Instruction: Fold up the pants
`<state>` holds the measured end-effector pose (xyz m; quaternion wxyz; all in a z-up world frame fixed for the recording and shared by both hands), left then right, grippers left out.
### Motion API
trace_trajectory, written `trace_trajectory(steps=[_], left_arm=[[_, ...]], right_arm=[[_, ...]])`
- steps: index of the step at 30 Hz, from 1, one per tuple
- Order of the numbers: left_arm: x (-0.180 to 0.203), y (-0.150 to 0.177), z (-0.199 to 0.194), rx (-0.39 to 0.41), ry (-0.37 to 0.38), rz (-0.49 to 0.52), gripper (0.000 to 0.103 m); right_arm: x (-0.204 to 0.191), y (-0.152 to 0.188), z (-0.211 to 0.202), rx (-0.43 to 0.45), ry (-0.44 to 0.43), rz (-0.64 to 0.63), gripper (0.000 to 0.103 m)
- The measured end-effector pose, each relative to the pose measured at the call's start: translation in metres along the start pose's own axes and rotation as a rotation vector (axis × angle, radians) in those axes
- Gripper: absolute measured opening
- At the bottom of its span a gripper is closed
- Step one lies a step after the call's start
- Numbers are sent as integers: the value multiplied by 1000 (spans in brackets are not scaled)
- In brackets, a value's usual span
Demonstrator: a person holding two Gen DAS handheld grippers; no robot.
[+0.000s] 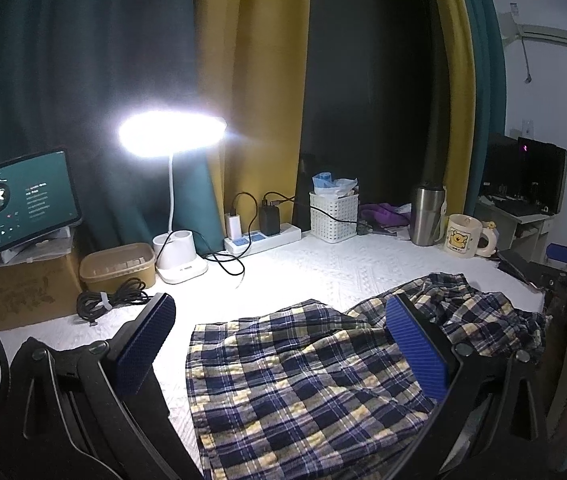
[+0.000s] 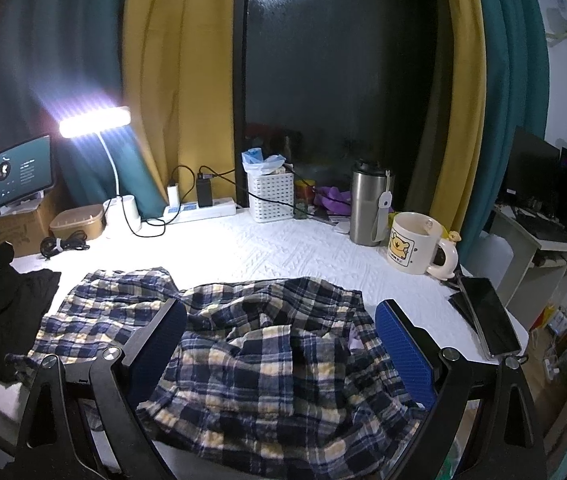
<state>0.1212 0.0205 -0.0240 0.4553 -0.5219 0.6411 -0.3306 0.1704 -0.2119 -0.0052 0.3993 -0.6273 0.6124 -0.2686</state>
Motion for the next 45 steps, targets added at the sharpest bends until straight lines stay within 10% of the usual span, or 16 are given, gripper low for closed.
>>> trace_trajectory(steps=[30, 45], left_arm=[[-35, 22, 133, -241, 19, -83, 103], [-54, 108, 195, -507, 81, -79, 103]], right_arm=[[60, -56, 132, -103, 69, 62, 96], [110, 1, 214, -351, 80, 174, 96]])
Point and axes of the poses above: each gripper's, at about its wrist camera, not at the fingertips, and z roughly the way its jaws point, x to its right, y to its underside, the point moved 10 cm from there along z, roughly the way its jaws point, and after that the axes turned 15 degrees about z, right-handed, at the moved point
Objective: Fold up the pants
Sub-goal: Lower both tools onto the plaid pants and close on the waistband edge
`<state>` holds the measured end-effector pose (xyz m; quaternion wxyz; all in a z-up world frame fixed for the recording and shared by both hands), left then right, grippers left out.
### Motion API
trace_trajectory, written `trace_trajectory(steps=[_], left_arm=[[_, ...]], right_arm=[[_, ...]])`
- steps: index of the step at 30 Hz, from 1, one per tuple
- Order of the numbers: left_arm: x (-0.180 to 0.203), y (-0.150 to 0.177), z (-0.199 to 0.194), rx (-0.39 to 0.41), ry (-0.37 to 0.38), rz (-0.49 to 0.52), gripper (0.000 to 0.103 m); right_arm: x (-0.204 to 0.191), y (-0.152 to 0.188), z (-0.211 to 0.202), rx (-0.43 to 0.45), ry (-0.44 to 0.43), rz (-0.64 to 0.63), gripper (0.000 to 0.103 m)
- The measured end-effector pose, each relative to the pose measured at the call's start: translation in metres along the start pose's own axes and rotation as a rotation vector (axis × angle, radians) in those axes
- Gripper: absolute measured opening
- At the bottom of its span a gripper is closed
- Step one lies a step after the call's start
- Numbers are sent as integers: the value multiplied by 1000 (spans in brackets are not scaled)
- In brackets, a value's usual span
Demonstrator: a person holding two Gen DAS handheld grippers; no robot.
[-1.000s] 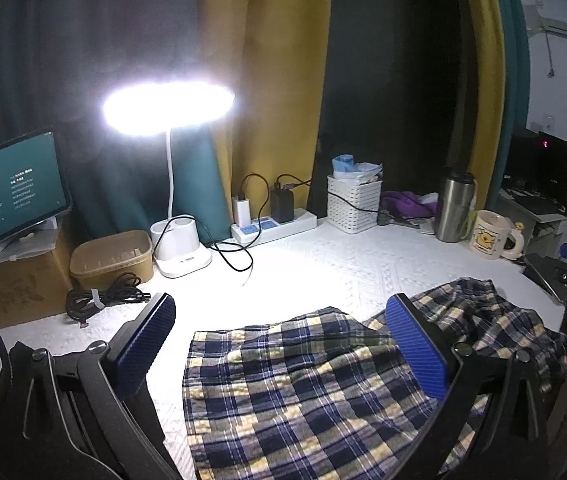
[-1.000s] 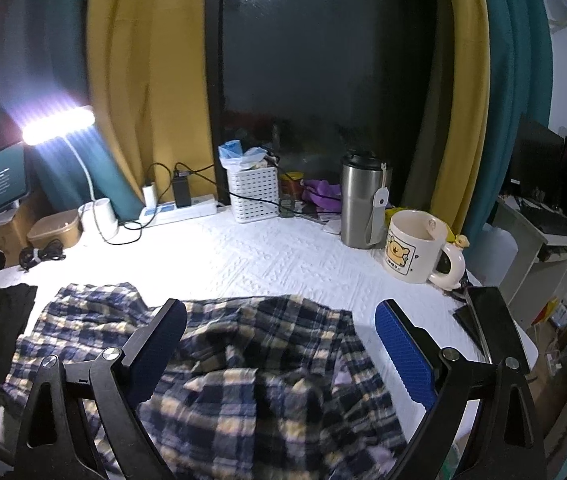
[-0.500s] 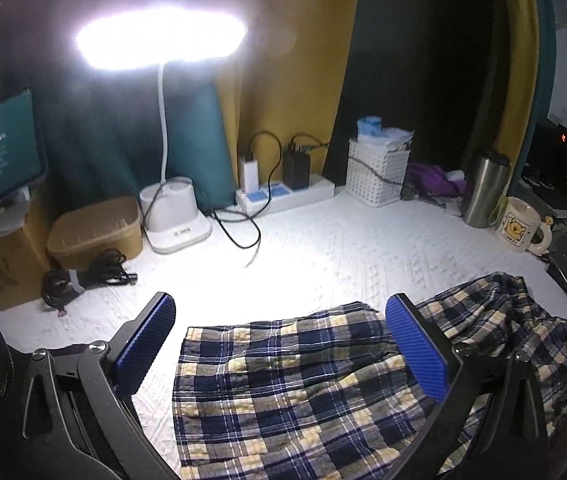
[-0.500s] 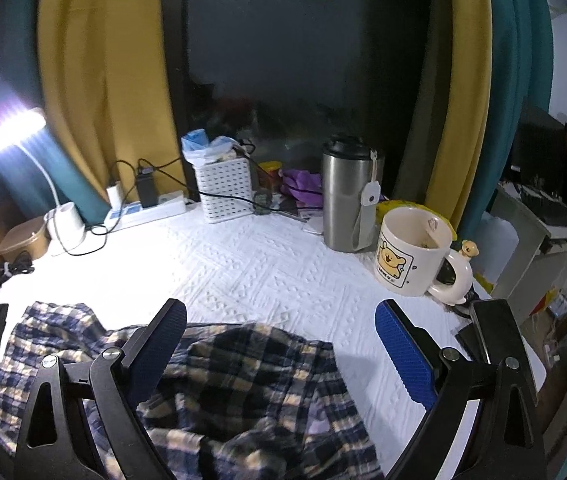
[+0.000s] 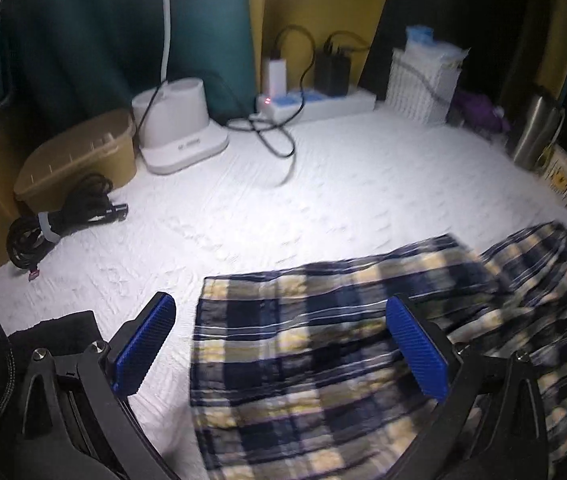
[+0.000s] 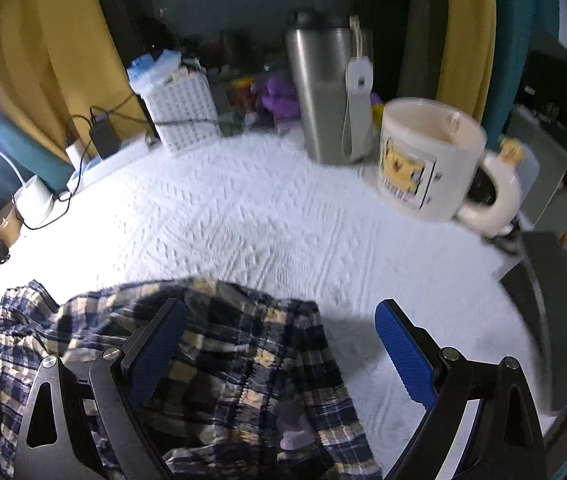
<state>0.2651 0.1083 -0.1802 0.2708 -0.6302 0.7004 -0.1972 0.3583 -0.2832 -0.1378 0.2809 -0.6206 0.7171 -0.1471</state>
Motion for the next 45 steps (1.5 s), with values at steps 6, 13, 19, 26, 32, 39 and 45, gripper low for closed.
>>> trace_trajectory(steps=[6, 13, 19, 26, 32, 39, 45], left_arm=[[-2, 7, 16, -44, 27, -4, 94], [2, 15, 27, -77, 24, 26, 89], [6, 8, 24, -42, 21, 47, 44], [7, 1, 22, -21, 80, -27, 7], [5, -27, 14, 41, 47, 24, 6], [3, -75, 14, 104, 23, 86, 6], [-1, -78, 39, 61, 27, 86, 6]], right_arm=[[3, 15, 25, -74, 2, 19, 81], [1, 18, 28, -71, 11, -3, 57], [0, 20, 25, -61, -1, -11, 32], [-4, 13, 13, -5, 22, -37, 30], [-7, 0, 6, 49, 50, -48, 30], [-11, -24, -3, 122, 66, -32, 29], [2, -35, 16, 103, 99, 1, 29]])
Point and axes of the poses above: each gripper's, at about its wrist camera, not at the fingertips, and z roughly the way its jaws point, x to its right, y to its underside, the point moved 10 cm from there along z, roughly the way its jaws point, and after that the axes turned 15 degrees about z, right-handed, at the moved point
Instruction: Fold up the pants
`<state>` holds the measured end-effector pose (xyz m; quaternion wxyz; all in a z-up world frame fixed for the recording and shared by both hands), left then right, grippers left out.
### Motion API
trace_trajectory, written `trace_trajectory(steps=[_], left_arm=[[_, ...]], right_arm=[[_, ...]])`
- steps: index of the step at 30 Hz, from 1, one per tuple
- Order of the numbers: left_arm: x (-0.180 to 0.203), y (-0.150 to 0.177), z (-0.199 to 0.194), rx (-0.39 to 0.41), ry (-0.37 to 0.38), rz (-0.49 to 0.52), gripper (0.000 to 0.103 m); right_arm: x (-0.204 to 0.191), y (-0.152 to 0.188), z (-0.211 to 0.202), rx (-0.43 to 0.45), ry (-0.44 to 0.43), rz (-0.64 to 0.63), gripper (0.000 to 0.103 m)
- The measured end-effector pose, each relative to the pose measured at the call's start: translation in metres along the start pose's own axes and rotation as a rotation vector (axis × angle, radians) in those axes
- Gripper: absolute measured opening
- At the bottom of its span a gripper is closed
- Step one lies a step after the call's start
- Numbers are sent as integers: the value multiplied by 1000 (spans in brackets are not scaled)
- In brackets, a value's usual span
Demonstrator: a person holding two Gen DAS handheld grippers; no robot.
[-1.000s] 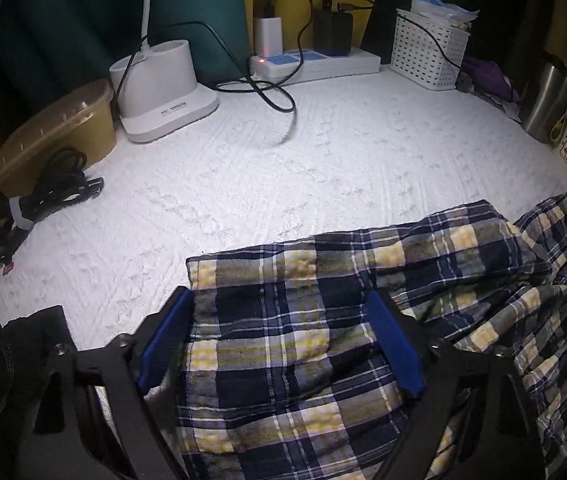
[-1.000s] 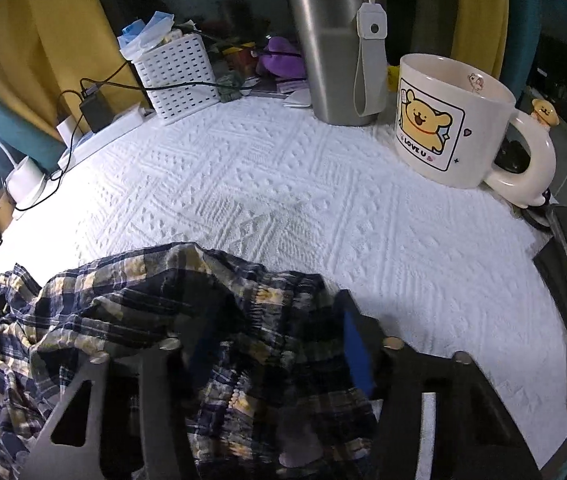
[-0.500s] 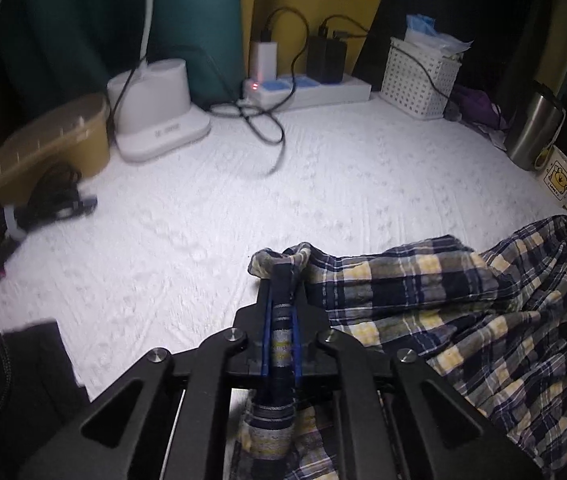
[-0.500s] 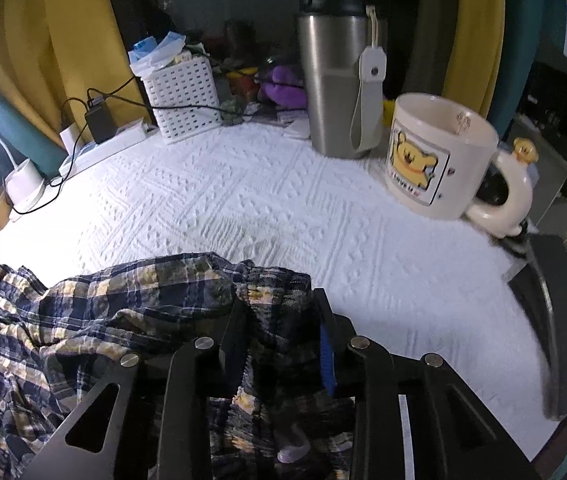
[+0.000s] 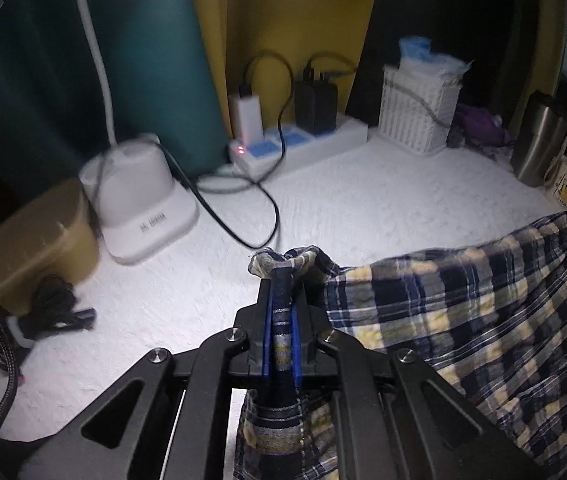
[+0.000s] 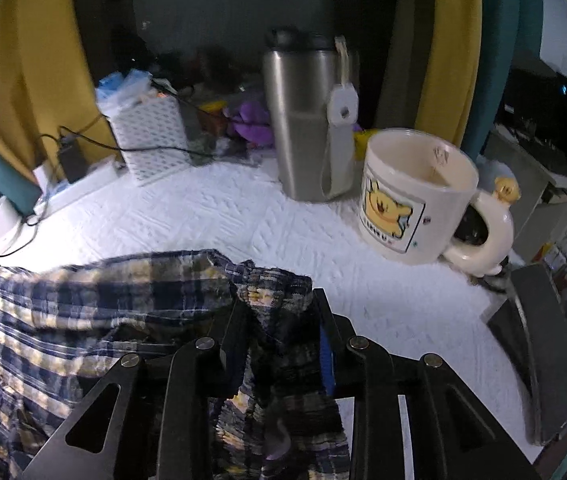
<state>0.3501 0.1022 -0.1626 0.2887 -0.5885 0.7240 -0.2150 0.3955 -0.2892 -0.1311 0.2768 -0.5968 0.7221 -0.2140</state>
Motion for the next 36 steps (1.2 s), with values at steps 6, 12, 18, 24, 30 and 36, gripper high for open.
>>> trace_trajectory(steps=[6, 12, 18, 24, 30, 36], left_arm=[[2, 15, 23, -64, 1, -13, 8], [-16, 25, 30, -94, -47, -76, 16], [-32, 29, 21, -103, -95, -102, 18], [-35, 32, 4, -91, -111, -99, 19], [-27, 31, -12, -65, -88, -95, 23], [-15, 25, -33, -19, -38, -119, 38]], right_arm=[[8, 14, 26, -65, 37, 4, 29], [13, 14, 36, -89, 52, 12, 34], [22, 11, 35, -76, 97, 12, 55], [23, 4, 20, -19, 123, -4, 60], [17, -3, -7, 32, 119, -20, 70], [4, -3, -36, 61, 83, -34, 76]])
Point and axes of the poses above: each gripper's, at about its wrist camera, not at the fingertips, and z roughly the way its jaws point, x to its right, y to its underside, the point moved 10 cm from there along z, roughly the way its jaws point, and after that the axes turned 15 degrees about z, right-handed, at the moved point
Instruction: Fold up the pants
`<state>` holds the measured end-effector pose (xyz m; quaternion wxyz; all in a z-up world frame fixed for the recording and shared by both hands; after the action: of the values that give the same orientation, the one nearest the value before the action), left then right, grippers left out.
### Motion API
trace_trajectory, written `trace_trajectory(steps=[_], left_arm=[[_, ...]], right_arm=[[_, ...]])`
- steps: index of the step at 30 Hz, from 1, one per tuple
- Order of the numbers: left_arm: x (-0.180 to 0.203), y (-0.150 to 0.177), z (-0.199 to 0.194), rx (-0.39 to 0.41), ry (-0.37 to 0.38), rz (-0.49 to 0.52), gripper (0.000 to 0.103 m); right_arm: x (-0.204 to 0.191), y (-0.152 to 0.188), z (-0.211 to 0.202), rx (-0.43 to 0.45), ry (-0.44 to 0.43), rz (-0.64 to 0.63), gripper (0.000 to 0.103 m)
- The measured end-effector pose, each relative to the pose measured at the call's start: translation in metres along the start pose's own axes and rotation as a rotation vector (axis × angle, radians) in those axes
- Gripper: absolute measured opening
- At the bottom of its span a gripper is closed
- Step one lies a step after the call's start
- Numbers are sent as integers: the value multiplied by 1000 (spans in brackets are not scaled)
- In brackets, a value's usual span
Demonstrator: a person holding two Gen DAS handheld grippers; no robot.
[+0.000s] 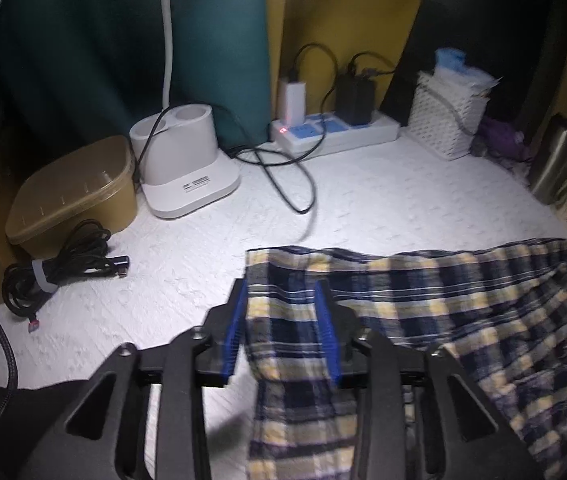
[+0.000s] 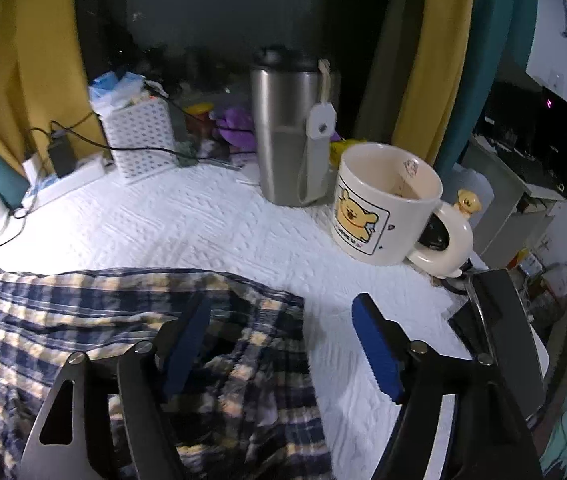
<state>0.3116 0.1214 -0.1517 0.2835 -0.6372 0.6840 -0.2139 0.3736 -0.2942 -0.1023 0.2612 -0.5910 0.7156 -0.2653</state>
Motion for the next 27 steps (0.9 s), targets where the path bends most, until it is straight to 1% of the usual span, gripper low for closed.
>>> trace_trajectory(steps=[1, 3, 6, 11, 14, 18, 23, 27], left_arm=[[2, -1, -5, 12, 2, 4, 40], [7, -2, -13, 27, 8, 8, 41], [14, -1, -21, 37, 30, 4, 42], [32, 7, -25, 31, 65, 10, 42], [41, 15, -19, 11, 79, 19, 42], [49, 30, -4, -39, 96, 29, 42], [48, 47, 16, -96, 84, 43, 42], [38, 44, 10, -84, 67, 33, 42]], right_arm=[[-3, 0, -5, 6, -8, -5, 77], [-7, 3, -13, 11, -22, -10, 77], [-19, 13, -22, 10, -52, -23, 83], [-41, 45, -16, -52, -77, -73, 84], [-44, 60, -9, -85, -66, -97, 84], [-37, 70, 1, -119, -28, -114, 84], [-26, 76, 9, -145, -5, -101, 85], [-15, 72, 4, -126, 16, -84, 86]])
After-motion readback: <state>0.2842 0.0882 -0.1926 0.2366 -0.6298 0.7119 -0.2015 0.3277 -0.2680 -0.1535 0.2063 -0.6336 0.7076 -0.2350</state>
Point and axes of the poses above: each gripper's, at about its wrist camera, not at the fingertips, and z roughly the way its jaws point, x to its right, y to its underside, the point moved 10 cm from there along z, roughly the way its jaws point, and after that the axes turned 15 degrees about z, right-handed, at the moved point
